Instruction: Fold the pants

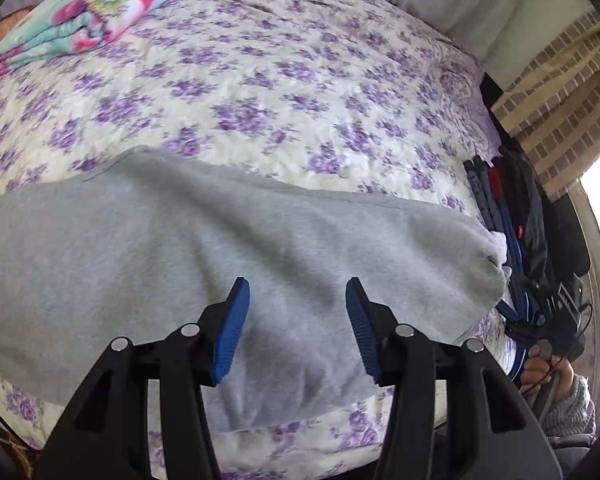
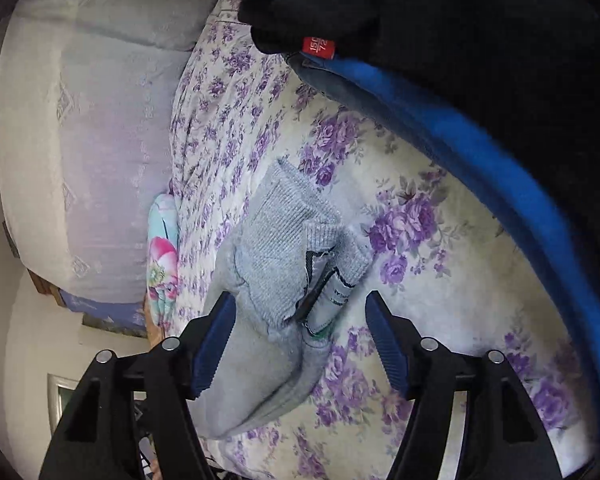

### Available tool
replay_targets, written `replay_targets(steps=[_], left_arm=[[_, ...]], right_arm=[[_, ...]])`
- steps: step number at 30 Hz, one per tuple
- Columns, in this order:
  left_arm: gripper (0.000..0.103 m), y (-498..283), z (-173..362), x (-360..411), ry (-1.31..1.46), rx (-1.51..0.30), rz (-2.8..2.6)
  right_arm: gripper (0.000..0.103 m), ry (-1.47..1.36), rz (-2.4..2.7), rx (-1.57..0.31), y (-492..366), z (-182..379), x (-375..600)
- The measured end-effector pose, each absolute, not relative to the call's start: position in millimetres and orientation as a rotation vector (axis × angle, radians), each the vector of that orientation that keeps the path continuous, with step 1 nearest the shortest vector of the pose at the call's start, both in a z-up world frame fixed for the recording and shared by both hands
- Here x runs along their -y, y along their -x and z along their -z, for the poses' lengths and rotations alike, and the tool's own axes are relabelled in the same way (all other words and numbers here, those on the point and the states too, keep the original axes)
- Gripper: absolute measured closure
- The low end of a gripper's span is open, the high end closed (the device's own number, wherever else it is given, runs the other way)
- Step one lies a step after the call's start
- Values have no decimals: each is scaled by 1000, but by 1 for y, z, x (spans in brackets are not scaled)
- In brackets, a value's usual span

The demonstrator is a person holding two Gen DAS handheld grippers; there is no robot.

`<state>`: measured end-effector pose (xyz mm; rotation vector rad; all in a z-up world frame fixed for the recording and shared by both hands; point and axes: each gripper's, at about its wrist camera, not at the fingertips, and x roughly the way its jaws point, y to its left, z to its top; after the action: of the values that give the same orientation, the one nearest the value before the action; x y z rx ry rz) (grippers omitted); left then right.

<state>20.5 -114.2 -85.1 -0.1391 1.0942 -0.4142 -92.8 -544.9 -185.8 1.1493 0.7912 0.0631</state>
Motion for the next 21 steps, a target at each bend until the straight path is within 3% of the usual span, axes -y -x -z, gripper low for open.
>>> replay_targets(steps=[7, 9, 10, 13, 16, 21], left_arm=[[54, -48, 111, 137, 32, -1110, 371], [54, -48, 117, 121, 89, -1140, 390], [54, -46, 119, 115, 80, -1139, 386], [46, -47, 138, 102, -25, -1194, 329], [45, -48, 159, 90, -26, -1195, 365], [44, -39, 151, 102, -138, -1137, 372]], right_arm=[[34, -1195, 6, -703, 82, 193, 531], [42, -1180, 23, -700, 78, 191, 523], [56, -1180, 23, -693, 77, 190, 519], [75, -1178, 56, -662, 82, 189, 514], [77, -1126, 86, -642, 86, 177, 507], [77, -1029, 119, -613, 86, 146, 495]])
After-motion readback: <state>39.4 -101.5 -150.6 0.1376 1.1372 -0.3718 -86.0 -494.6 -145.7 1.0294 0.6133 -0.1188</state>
